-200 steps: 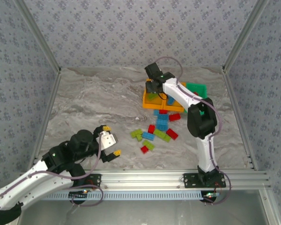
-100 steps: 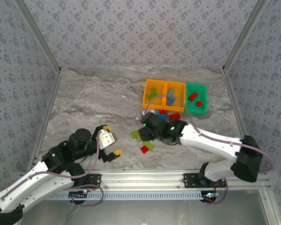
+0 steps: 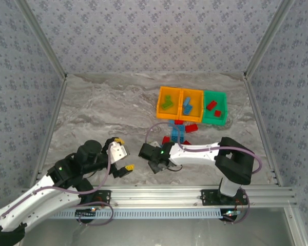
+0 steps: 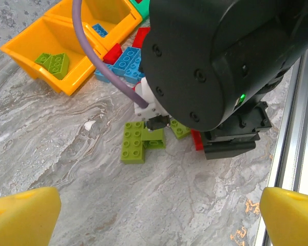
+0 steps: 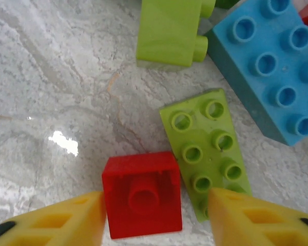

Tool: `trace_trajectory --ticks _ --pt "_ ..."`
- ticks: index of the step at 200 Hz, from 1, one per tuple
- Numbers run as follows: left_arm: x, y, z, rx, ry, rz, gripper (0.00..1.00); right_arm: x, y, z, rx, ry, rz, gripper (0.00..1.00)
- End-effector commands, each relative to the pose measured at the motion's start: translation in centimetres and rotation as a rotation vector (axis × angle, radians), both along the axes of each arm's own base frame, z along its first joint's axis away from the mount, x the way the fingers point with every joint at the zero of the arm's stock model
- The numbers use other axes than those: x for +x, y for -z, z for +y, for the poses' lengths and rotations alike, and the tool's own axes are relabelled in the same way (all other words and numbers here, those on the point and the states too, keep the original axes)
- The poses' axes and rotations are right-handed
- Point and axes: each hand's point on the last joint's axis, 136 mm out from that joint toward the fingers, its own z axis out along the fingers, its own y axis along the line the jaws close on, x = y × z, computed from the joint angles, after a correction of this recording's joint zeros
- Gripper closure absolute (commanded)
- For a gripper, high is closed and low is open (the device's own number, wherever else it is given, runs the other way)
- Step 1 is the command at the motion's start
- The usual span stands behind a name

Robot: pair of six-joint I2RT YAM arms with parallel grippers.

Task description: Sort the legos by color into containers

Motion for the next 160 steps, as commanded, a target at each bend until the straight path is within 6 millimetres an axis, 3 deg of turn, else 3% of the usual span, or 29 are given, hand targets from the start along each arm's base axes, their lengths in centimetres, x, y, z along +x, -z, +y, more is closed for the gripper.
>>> trace_trajectory --ticks 1,63,88,118,160 --pt "-0.1 -0.1 -0.1 -0.006 0.014 -0.006 0.01 0.4 -0.3 1.3 0.038 0.012 -0.017 0.49" --pt "0.0 0.1 0.0 0.004 0.005 -0.005 0.01 -0.2 0.9 1.2 0.033 0.017 0.007 0.6" --pt "0.0 0.1 -0.1 0.002 0.007 -0.005 0.01 -0.2 0.5 1.3 0.043 0.037 -0.011 0.66" --pt "-0.1 0.0 -0.1 -0.001 0.016 -0.005 0.01 0.6 -1.8 1.0 0.082 0.073 -0.066 0.69" --pt "-0.4 -0.4 -0.1 -0.018 0.025 -0.016 0.01 2.8 -7.2 -0.3 0.236 0.158 -0.162 0.73"
